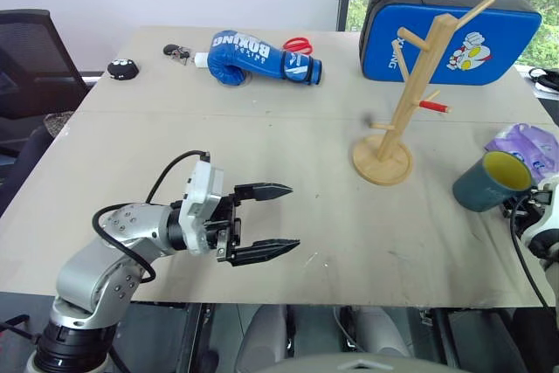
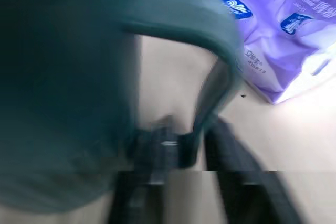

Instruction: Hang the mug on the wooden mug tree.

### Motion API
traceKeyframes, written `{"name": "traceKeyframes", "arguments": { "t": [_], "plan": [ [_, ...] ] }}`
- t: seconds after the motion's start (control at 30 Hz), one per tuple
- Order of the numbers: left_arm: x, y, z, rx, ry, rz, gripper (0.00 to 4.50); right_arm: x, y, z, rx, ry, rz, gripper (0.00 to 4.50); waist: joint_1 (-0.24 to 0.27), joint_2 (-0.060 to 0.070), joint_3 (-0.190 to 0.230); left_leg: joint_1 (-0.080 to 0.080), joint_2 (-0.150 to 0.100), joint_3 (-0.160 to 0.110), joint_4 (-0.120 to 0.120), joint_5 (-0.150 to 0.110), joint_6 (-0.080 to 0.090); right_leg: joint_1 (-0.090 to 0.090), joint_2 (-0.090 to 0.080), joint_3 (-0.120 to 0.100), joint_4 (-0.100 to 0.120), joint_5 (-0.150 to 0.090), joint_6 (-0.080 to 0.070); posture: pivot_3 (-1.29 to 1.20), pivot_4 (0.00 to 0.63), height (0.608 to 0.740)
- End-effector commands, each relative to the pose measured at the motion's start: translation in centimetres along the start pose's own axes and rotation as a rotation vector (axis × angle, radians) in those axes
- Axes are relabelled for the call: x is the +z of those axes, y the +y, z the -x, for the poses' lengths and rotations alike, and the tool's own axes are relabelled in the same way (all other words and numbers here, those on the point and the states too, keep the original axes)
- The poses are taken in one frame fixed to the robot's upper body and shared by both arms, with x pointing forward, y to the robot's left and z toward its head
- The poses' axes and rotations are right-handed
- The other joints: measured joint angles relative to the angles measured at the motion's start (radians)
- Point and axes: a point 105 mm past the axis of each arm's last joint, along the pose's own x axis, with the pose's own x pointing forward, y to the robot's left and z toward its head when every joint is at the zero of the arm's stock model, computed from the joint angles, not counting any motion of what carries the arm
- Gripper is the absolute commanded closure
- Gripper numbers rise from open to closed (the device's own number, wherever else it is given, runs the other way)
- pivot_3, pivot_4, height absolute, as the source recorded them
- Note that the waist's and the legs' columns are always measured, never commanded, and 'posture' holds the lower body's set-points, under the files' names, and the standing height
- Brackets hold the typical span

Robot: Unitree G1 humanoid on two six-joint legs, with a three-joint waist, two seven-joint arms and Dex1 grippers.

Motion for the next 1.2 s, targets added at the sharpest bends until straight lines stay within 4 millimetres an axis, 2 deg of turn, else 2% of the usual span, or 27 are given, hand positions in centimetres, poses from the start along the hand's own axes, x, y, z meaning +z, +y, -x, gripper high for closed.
{"name": "traceKeyframes", "arguments": {
  "t": [0.03,0.17,0.27,0.37,0.57,0.73,0.87,1.2],
  "plan": [
    [1.2,-0.6,0.3,-0.011,-0.027,-0.029,0.00,1.6,0.1,-0.1,0.030,-0.062,0.040,4.44,0.000,0.000,0.000,0.000,0.000,0.000,0.000,0.000,0.000,0.000,0.000,0.000,0.000,0.000,0.000,0.00,0.150,0.740],
    [1.4,-0.3,0.5,0.014,-0.046,-0.036,0.00,3.9,1.5,0.6,0.122,-0.136,0.075,4.44,0.001,0.000,0.000,0.000,0.000,0.000,0.000,0.000,0.000,0.000,0.000,0.000,0.000,0.000,0.000,0.00,0.150,0.740],
    [1.6,0.5,0.7,0.073,-0.080,-0.073,0.00,6.4,4.0,1.4,0.248,-0.177,0.164,4.44,-0.001,0.002,0.001,0.000,0.000,0.001,0.000,0.000,0.000,0.000,0.000,0.001,0.000,0.000,0.000,0.00,0.150,0.740],
    [2.2,0.6,1.2,0.074,-0.197,-0.098,0.00,9.8,7.5,1.8,0.355,-0.233,0.241,4.44,-0.011,0.002,0.001,0.001,0.000,0.002,0.000,0.000,0.000,0.000,0.000,0.001,0.000,0.000,0.000,0.00,0.150,0.740],
    [1.8,0.9,3.0,0.094,-0.231,-0.050,0.00,13.2,12.4,2.1,0.499,-0.249,0.402,4.44,-0.020,0.001,0.001,0.000,0.001,0.000,0.000,0.000,0.000,0.000,0.000,-0.001,0.000,0.000,0.000,0.00,0.150,0.740],
    [2.1,1.2,4.2,0.129,-0.248,-0.027,0.00,14.6,14.3,3.1,0.623,-0.210,0.459,4.44,-0.016,0.001,0.002,-0.002,0.000,0.000,0.000,0.000,0.000,-0.001,-0.001,-0.001,-0.001,0.000,0.000,0.00,0.150,0.740],
    [2.3,0.9,4.0,0.137,-0.252,-0.023,0.00,15.1,14.8,3.6,0.676,-0.184,0.494,4.44,-0.015,0.000,0.002,-0.002,0.000,-0.001,0.000,0.000,0.001,0.000,-0.001,-0.001,-0.002,0.000,0.000,0.00,0.150,0.740],
    [2.4,0.5,3.4,0.153,-0.262,-0.011,0.00,16.5,15.7,1.6,0.679,-0.173,0.515,4.44,-0.021,0.000,0.002,-0.002,0.000,-0.001,0.000,0.000,0.001,-0.001,-0.001,-0.001,-0.001,0.000,0.000,0.00,0.150,0.740]
  ]
}}
